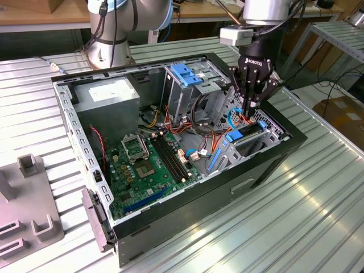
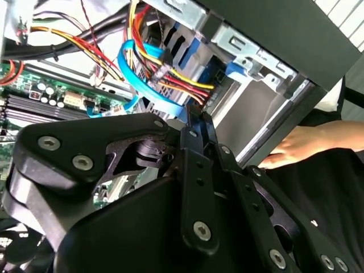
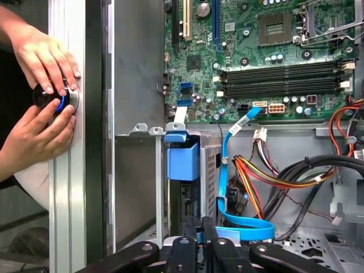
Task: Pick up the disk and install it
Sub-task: 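Insert the second disk wire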
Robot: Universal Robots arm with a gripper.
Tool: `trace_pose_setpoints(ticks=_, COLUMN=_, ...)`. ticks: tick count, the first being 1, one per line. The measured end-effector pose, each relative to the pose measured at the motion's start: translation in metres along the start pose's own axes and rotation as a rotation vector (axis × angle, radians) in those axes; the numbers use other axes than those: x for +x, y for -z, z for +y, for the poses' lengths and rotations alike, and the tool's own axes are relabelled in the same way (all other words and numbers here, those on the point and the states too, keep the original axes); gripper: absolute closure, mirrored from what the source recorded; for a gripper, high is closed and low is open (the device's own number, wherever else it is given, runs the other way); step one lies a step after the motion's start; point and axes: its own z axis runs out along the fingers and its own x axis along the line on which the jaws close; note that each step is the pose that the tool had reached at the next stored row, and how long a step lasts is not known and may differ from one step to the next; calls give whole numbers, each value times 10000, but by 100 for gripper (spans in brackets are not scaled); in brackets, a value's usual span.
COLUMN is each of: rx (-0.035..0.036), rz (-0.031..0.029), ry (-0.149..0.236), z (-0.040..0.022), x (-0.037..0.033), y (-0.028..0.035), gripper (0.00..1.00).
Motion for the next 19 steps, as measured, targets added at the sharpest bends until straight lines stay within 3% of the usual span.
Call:
trace_pose_setpoints(ticks=2, rx=16, rz=-20, ry=2, z=42, x=7, y=-4, gripper=84)
trace_pose_setpoints(ticks=5, rx=23, rz=-35, ry=8, z=48, x=10, y=-4, gripper=84)
trace_pose_setpoints(ticks=6, rx=25, rz=-85, ry=5, z=55, x=23, y=-11, gripper=84)
trace_pose_setpoints(ticks=8, rx=34, rz=-258, ry=4, z=73, x=75, y=-33, gripper=84)
trace_pose_setpoints(ticks=9, rx=37, rz=-397, ry=4, z=87, x=107, y=-46, gripper=84)
trace_pose_setpoints(ticks=13, rx=45, rz=-656, ry=5, z=103, x=192, y=-81, gripper=84)
trace_pose_setpoints(ticks=14, rx=44, rz=-750, ry=5, z=103, x=215, y=-91, gripper=84)
trace_pose_setpoints(ticks=15, rx=43, rz=-861, ry=5, z=103, x=234, y=-99, gripper=84)
trace_pose_setpoints(ticks=16, rx=44, rz=-1100, ry=7, z=102, x=277, y=-116, gripper=84)
trace_pose_setpoints(ticks=17, rx=52, rz=-1206, ry=4, z=102, x=293, y=-123, gripper=84)
trace_pose_setpoints(ticks=19, rx=127, rz=-1349, ry=-18, z=101, x=330, y=-138, gripper=84)
